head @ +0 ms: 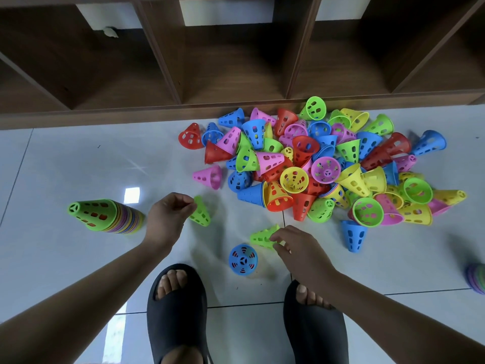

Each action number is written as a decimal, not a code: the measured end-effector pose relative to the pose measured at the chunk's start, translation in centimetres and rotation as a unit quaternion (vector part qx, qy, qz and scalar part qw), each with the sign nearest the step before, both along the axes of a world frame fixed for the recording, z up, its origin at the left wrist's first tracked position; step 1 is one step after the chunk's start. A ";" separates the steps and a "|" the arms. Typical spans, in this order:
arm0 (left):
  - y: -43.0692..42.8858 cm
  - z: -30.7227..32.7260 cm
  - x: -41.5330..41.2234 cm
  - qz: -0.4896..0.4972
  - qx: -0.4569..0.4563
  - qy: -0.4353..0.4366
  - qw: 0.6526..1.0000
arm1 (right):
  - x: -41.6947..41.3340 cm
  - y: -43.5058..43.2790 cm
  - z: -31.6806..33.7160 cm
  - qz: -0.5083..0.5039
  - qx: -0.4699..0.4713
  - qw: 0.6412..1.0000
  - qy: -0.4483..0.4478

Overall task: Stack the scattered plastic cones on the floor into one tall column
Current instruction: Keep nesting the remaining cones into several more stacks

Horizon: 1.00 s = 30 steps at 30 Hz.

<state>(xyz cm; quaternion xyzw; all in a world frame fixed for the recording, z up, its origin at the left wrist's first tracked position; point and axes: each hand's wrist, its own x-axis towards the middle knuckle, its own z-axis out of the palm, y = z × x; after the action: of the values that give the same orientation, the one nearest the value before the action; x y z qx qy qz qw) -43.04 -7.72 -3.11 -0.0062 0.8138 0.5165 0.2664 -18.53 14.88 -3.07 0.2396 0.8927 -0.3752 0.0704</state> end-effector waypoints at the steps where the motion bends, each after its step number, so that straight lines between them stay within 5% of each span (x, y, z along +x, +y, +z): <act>1: 0.0 0.4 0.1 -0.003 0.007 -0.004 1.000 | 0.0 0.1 0.0 -0.009 0.000 1.000 0.006; 7: 0.8 3.2 1.1 -0.041 0.079 -0.046 0.995 | -0.4 1.7 1.2 -0.127 -0.024 0.991 0.042; 10: 1.2 4.2 2.3 -0.069 0.133 -0.117 0.982 | -0.6 2.9 1.9 -0.226 -0.129 0.965 0.047; 15: 1.6 4.2 5.6 -0.144 0.157 -0.200 0.956 | -1.1 3.8 3.4 -0.351 -0.475 0.801 0.095; 18: 1.7 3.2 7.3 -0.176 0.126 -0.181 0.959 | -1.0 2.8 4.8 -0.283 -0.574 0.766 0.062; 23: 1.2 1.7 8.1 -0.198 0.067 -0.146 0.967 | -0.6 0.8 4.6 -0.143 -0.566 0.811 -0.015; 30: 0.7 0.1 8.5 -0.205 0.013 -0.146 0.968 | -0.7 -1.4 2.5 -0.040 -0.388 0.918 -0.073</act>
<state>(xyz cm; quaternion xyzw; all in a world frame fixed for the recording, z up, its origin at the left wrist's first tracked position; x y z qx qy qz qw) -34.56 -7.04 -2.99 0.0889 0.7434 0.4550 0.4822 -19.25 13.47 -0.54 0.2557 0.6592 -0.6758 0.2081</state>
